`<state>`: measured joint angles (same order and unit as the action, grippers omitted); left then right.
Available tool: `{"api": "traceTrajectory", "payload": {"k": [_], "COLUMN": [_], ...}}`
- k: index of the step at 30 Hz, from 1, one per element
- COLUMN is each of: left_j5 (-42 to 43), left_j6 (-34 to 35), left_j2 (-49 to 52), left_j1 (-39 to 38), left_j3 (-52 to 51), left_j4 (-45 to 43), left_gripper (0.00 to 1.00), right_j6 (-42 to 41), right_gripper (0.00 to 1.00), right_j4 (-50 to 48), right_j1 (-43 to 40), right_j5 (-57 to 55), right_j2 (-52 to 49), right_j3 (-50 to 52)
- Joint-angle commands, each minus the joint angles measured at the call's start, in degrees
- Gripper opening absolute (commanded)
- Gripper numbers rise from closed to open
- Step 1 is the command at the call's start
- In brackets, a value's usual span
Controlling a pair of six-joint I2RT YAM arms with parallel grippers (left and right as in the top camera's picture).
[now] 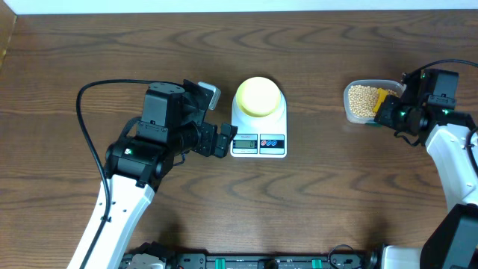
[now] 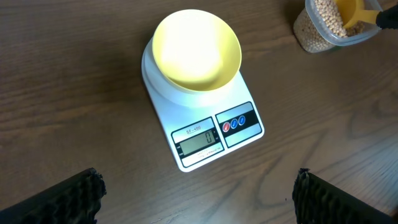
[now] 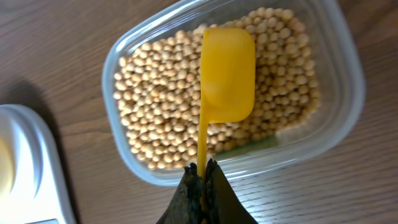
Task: Scoop item into bowl and weigh 50g on scale
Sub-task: 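Lower the yellow scoop with the right gripper into the soybean tub, then drag the scoop through the soybeans with the right gripper to fill it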
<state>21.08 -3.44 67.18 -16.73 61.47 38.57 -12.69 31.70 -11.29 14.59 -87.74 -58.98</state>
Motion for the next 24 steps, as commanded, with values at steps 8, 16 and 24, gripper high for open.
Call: {"api": "traceTrajectory", "payload": {"k": [8, 16, 24], "left_j5": [0.5, 0.5, 0.5], "left_j6": [-0.5, -0.5, -0.5], "left_j2": [0.2, 0.2, 0.2], "left_j1": [-0.1, -0.1, -0.1], "left_j3": [-0.1, -0.1, -0.1], "left_j4": [-0.1, -0.1, -0.1], "left_gripper": [0.99, 0.99, 0.99], "right_j6": [0.8, 1.0, 1.0], "right_gripper": [0.01, 0.01, 0.01], "right_j4": [1.3, 0.6, 0.6], "right_j1": [-1.1, -1.2, -1.2], "right_j5": [10.9, 11.1, 12.0], "right_j2": [-0.3, -0.4, -0.9], "right_j3": [-0.2, 0.3, 0.3]}}
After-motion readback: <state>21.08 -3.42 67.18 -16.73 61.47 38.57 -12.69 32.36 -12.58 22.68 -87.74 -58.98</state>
